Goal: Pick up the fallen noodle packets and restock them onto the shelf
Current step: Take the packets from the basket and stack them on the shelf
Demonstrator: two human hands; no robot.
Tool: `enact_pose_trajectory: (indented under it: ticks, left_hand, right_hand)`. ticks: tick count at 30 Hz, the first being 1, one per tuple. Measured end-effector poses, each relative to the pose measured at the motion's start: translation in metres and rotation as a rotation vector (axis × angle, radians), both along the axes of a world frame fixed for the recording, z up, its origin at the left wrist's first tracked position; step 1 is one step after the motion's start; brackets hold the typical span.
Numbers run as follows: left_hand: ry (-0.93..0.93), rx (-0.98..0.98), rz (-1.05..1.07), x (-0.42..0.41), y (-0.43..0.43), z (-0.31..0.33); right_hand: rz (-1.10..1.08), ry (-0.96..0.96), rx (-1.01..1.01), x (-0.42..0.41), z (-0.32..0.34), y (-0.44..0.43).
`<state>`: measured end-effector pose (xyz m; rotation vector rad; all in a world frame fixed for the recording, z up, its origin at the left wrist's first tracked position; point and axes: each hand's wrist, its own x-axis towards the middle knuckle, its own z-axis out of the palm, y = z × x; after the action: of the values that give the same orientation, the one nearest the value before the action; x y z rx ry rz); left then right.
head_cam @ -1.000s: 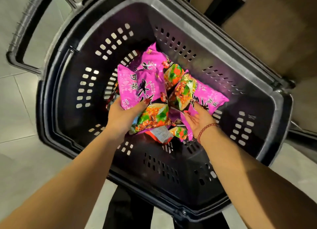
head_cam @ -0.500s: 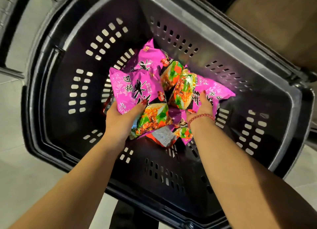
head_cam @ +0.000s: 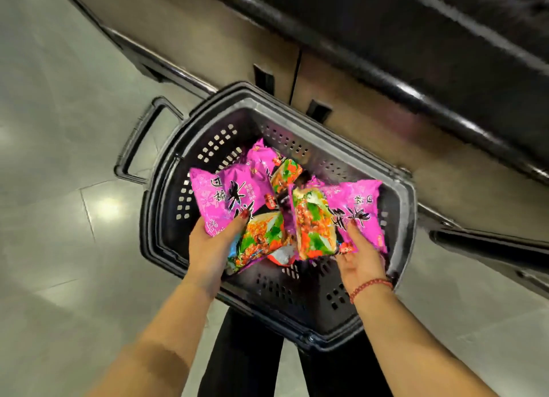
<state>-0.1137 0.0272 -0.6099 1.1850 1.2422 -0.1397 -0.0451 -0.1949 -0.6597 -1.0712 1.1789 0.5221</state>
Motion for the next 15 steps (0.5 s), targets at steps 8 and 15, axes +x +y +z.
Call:
enact_pose_trajectory:
  ticks: [8, 15]
  left_hand:
    - [-0.094, -0.030, -0.041, -0.026, 0.012, 0.166]
    - [-0.312, -0.017, -0.178, -0.022, 0.025, 0.286]
  right_hand:
    - [0.105, -0.307, 0.310, 0.000, 0.183, -0.013]
    - [0.155, -0.475, 0.353, 0.001, 0.317, 0.006]
